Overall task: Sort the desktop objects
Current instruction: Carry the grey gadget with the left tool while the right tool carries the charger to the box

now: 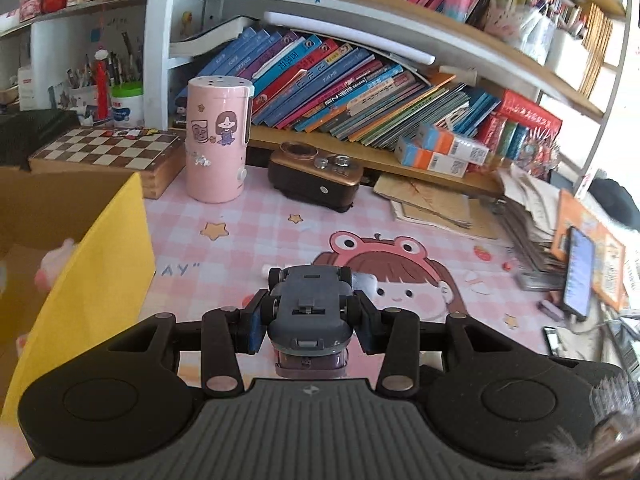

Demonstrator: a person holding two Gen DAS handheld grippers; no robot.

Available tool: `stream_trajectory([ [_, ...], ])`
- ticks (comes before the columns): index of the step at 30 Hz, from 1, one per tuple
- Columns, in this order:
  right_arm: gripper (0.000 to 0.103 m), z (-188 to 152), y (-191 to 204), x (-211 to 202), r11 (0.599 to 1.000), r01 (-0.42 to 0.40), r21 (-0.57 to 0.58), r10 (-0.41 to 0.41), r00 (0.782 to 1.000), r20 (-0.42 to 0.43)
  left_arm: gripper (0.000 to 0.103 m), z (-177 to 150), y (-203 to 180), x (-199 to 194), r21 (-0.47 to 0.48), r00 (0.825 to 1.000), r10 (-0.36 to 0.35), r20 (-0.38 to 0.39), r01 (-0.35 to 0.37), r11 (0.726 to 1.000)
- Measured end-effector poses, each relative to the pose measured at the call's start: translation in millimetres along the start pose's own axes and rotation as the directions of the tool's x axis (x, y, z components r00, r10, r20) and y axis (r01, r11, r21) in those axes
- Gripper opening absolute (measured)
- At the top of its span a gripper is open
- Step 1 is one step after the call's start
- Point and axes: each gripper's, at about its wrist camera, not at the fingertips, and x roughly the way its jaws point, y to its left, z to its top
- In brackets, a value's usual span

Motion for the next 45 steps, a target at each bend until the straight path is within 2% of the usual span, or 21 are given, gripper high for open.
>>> stream_trajectory([
  [7, 0.025, -10, 10, -48, 0.999, 0.032, 0.033, -0.033, 0.999, 0.008, 0.041, -25, 12, -57, -0.039, 1.0, -0.014, 0.005, 0.014, 0.999],
  [15, 0.025, -29, 45, -101, 0.997, 0.058, 0.05, -0.059, 0.998, 0.018, 0.041, -56, 36, -116, -0.066, 0.999, -0.053, 0.011, 0.054, 0.996],
  [21, 0.025, -55, 78, -131, 0.99, 0.087, 0.114, -0.086, 0.996, -0.019, 0.041, -87, 57, -150, -0.109, 0.994, -0.105, -0.038, 0.1, 0.989],
  [27, 0.025, -79, 116, -146, 0.986, 0.104, 0.128, -0.096, 0.993, -0.065, 0.041, -110, 80, -176, -0.117, 0.985, -0.151, -0.078, 0.141, 0.983],
  [35, 0.025, -92, 165, -155, 0.988, 0.114, 0.106, -0.107, 0.992, -0.073, 0.041, -123, 115, -204, -0.109, 0.983, -0.166, -0.077, 0.157, 0.982],
  [45, 0.025, -98, 231, -150, 0.999, 0.033, 0.026, -0.03, 0.996, -0.09, 0.041, -141, 177, -237, -0.174, 0.991, -0.113, -0.067, 0.1, 0.98],
])
